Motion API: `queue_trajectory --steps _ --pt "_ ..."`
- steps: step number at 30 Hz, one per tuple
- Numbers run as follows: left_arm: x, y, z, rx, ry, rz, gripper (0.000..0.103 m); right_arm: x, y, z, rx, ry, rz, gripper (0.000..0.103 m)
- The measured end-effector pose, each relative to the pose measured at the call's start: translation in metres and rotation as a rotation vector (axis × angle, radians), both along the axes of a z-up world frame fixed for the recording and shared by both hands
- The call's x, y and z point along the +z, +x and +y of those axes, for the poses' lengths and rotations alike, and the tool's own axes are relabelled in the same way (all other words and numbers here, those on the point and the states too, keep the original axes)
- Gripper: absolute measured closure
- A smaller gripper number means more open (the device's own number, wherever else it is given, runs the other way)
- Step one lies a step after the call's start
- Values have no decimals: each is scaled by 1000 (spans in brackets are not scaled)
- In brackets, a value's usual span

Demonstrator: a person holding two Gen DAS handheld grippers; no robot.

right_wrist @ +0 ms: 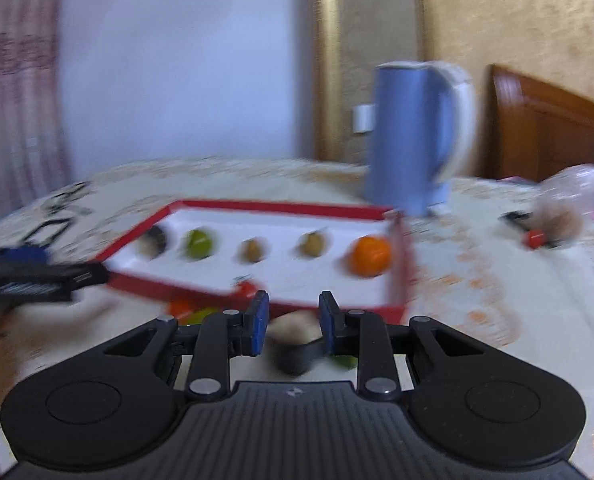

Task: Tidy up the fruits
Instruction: 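Grasp the large green tomato on the cloth with the right gripper, then grasp the red tomato on the cloth with the left gripper while the right holds the green tomato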

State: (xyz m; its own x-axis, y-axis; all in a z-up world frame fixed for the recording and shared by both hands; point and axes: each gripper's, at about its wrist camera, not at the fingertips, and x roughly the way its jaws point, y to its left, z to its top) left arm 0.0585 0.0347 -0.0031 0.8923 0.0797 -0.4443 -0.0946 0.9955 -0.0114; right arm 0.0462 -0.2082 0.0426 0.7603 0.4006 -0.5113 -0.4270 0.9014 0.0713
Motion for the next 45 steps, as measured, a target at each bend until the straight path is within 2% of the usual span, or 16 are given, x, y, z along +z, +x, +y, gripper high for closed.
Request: queue_trajectory --steps 3,7,8,10,11,15,17,18,19,22,24,33,37,41,45 --pt "-1 0 0 -3 10 1 0 -6 1 23 69 -51 10 77" --pt "-1 -2 4 4 12 -3 0 -17 16 43 93 -111 42 70" --pt "-1 -2 5 5 9 -3 0 -20 20 47 100 -121 56 67" --pt "-1 -2 9 8 -1 -2 0 -25 25 52 108 -145 63 46" --pt "-1 -2 10 10 -5 -1 0 -27 25 55 110 -159 58 46" --pt "-3 0 15 15 -19 9 0 -31 23 64 119 -205 38 46" --pt "-4 0 16 12 -29 15 0 -32 24 67 120 -219 34 55" --pt "-4 0 16 9 -32 15 0 -33 24 67 118 -219 39 68" --pt "-4 0 16 7 -33 15 0 -33 23 66 112 -215 39 70" --pt "-4 0 14 -14 -41 19 3 -32 18 59 88 -187 36 70" --pt "-5 -1 11 -42 -38 22 11 -28 10 51 60 -165 12 70" --pt "-11 -2 -47 -188 72 35 10 -8 -31 -19 -66 4 -48 70" --pt "-19 9 -73 -175 129 56 10 -4 -35 -35 -102 26 -61 70" --pt "-21 22 -86 -163 115 97 12 -6 -38 -42 -106 38 -64 70" --pt "-26 37 -93 -121 133 156 25 -9 -38 -43 -104 50 -59 70"
